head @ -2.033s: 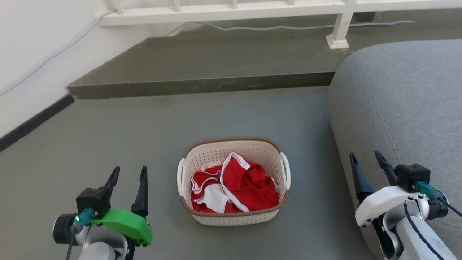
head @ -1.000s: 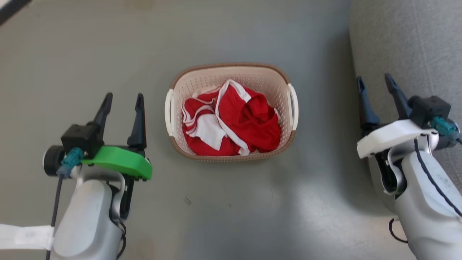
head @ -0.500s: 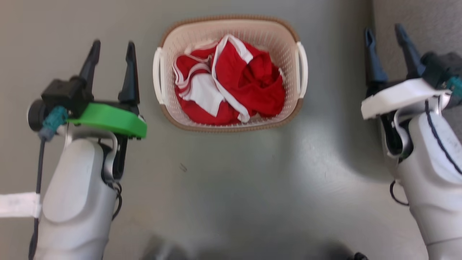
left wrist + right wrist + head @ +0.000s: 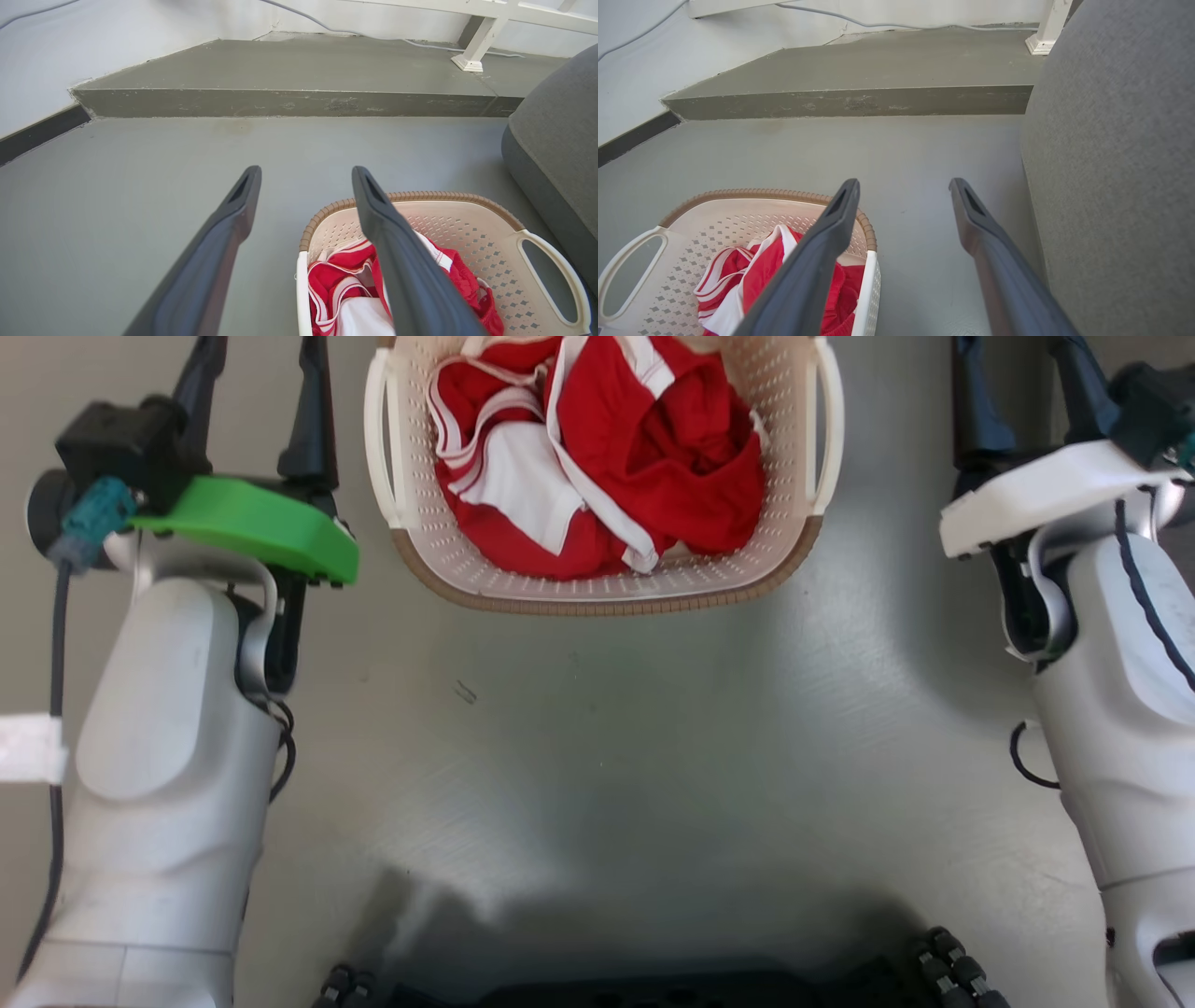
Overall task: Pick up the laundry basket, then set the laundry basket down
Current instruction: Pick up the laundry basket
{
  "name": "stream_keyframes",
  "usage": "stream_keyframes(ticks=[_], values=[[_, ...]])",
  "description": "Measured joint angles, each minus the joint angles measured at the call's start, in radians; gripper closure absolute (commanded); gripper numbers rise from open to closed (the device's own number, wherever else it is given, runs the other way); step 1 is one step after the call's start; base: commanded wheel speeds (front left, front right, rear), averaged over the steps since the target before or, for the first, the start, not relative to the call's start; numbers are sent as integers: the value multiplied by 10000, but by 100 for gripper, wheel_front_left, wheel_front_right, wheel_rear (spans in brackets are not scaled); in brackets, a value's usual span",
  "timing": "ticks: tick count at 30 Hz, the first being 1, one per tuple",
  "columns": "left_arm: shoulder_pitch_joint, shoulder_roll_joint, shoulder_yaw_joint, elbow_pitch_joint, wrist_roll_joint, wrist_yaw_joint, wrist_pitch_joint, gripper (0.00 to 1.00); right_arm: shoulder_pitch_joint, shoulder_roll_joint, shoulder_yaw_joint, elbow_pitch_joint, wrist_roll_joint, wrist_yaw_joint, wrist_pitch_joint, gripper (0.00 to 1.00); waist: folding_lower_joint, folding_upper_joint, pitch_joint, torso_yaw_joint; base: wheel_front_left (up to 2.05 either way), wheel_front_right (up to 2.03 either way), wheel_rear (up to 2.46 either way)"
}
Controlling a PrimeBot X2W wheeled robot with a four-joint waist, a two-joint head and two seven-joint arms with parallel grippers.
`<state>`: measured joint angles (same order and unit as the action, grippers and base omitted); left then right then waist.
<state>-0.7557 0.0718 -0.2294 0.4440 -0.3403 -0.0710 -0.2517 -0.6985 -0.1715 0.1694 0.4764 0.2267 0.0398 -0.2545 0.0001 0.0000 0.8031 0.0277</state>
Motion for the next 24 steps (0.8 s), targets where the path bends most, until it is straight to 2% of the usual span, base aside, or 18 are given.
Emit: stream_keyframes(ticks=[16,24], values=[[-1468,-230,-339,2575,-533,-420,499,0,-1189,495,627,2270,-84,282,0,0,-1,0,793,-101,0,0,0],[-1863,-255,-581,3576,-719,-447,936,0,-1653,675,940,3106,-140,428,31,0,-1,0,1011,-173,0,0,0]])
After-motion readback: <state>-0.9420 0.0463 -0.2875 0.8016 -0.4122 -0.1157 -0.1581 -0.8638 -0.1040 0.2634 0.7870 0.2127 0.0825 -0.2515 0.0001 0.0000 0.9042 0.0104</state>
